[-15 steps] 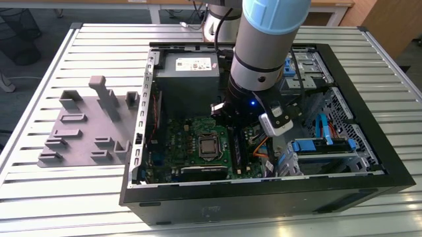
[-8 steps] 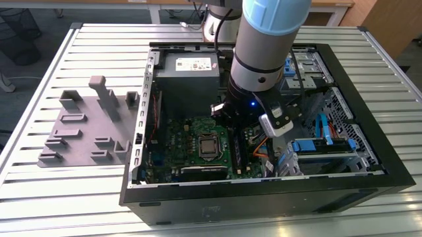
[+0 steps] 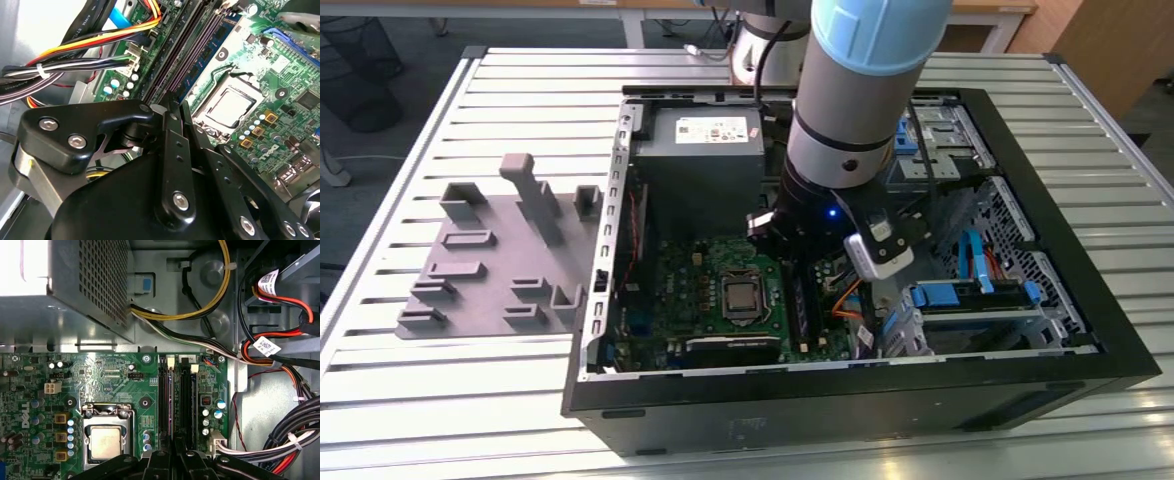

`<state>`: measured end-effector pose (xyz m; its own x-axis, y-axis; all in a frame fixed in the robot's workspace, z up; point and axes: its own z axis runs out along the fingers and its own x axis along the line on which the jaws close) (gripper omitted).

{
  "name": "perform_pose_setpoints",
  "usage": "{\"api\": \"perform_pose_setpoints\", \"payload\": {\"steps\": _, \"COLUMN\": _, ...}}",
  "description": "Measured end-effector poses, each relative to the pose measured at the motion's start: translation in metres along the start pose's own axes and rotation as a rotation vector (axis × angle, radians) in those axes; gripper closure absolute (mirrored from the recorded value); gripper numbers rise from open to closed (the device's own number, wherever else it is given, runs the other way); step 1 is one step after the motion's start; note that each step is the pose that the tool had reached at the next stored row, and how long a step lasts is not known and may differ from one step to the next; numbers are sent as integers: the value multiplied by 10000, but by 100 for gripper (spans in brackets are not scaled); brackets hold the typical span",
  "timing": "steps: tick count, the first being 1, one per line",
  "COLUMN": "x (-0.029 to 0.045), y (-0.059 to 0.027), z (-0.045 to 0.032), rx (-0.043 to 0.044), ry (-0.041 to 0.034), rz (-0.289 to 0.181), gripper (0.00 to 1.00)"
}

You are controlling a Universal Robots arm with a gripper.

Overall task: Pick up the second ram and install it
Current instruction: 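Insert the second ram into the second slot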

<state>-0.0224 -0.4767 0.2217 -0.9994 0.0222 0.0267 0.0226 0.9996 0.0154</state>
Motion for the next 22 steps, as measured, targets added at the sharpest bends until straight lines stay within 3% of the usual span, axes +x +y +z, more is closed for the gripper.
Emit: {"api": "perform_pose_setpoints", "payload": {"steps": 22, "x": -1, "y": -13, "z": 76, "rx": -1, "ry": -1, "rz": 87, "gripper": 86}}
